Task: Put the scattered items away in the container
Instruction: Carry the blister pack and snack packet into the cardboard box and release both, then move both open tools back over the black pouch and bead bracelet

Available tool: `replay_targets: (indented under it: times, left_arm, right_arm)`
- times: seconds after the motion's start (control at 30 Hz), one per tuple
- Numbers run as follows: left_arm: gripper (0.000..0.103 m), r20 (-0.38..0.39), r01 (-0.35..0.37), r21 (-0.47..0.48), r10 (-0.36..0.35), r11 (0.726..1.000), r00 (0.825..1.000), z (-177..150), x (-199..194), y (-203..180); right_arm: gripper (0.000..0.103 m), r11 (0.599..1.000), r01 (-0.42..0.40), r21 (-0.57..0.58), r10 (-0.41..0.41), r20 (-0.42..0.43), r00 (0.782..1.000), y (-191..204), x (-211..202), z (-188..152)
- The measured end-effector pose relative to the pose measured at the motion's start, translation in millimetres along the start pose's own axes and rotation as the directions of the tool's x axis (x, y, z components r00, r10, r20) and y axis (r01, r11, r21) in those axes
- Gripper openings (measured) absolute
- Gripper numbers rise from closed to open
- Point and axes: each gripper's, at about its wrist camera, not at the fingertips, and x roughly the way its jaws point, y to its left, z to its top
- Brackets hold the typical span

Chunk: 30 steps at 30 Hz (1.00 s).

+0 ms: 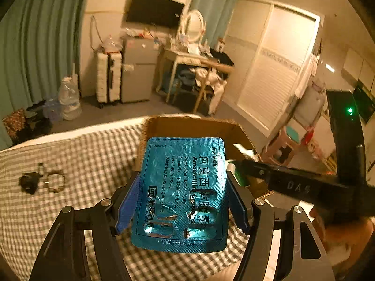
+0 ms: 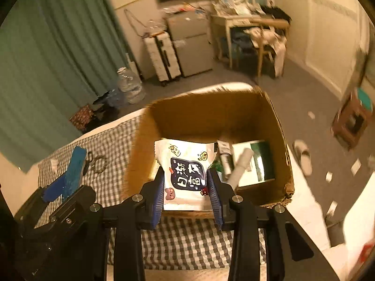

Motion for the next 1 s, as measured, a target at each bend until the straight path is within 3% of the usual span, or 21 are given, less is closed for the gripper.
replay_targets:
  times: [0.17,0.23,0.3,0.33,0.37,0.4,0.53,0.63,0.7,0.77,0.83,1.0]
  left_arm:
    - [0.072,0.007,-0.015,0.023,0.015,1.0,1.0,-3,40,-18]
    - [0.094,-0.005,-0.059,0.019,0.059,0.998,0.998,-7,56,-12]
    - [0.103,-0.024,-0.091,0.018,0.091,0.996,0.996,-10,67,-2]
    - [0.103,-0.028,-0.091,0.015,0.092,0.996,0.995,-12,70,2]
    - [0.103,-0.027,-0.089,0.009,0.089,0.996,0.996,-12,72,5]
    - [0.103,-0.027,-0.083,-0.007,0.082,0.997,0.996,-12,70,10]
    - [0.103,-0.01,-0.063,-0.063,0.063,0.996,0.998,-12,46,28]
    - [0.103,0.013,-0.102,-0.104,0.103,0.989,0.995,-10,11,58]
    - [0.103,0.019,-0.149,-0.122,0.153,0.981,0.988,-5,-18,88]
    - [0.103,0.024,-0.209,-0.137,0.214,0.968,0.977,-1,-45,116]
    - [0.103,0.036,-0.298,-0.151,0.306,0.943,0.951,0,-77,148]
    - [0.103,0.026,-0.504,-0.174,0.516,0.846,0.856,-32,-131,229]
  right_arm:
    - [0.034,0.997,0.021,0.08,-0.018,-0.039,0.999,-29,30,8]
    - [0.035,0.995,-0.002,0.095,0.005,-0.027,1.0,-35,37,11]
    - [0.04,0.993,0.011,0.117,-0.01,-0.005,1.0,-40,38,6]
    - [0.06,0.99,0.018,0.141,-0.02,0.012,1.0,-44,39,8]
    - [0.088,0.983,0.017,0.183,-0.021,0.021,1.0,-49,41,11]
    - [0.096,0.976,0.01,0.219,-0.014,0.02,1.0,-52,40,12]
    - [0.097,0.95,-0.079,0.303,0.068,0.047,0.997,-60,35,11]
    - [0.097,0.966,-0.058,0.254,0.039,0.078,0.996,-49,23,13]
    - [0.097,0.973,-0.082,0.216,0.06,0.104,0.993,-34,15,15]
    - [0.097,0.978,-0.105,0.182,0.082,0.127,0.988,-18,7,16]
    - [0.097,0.984,-0.119,0.133,0.098,0.156,0.983,0,-1,19]
    - [0.097,0.991,-0.131,-0.01,0.13,0.165,0.978,68,-3,15]
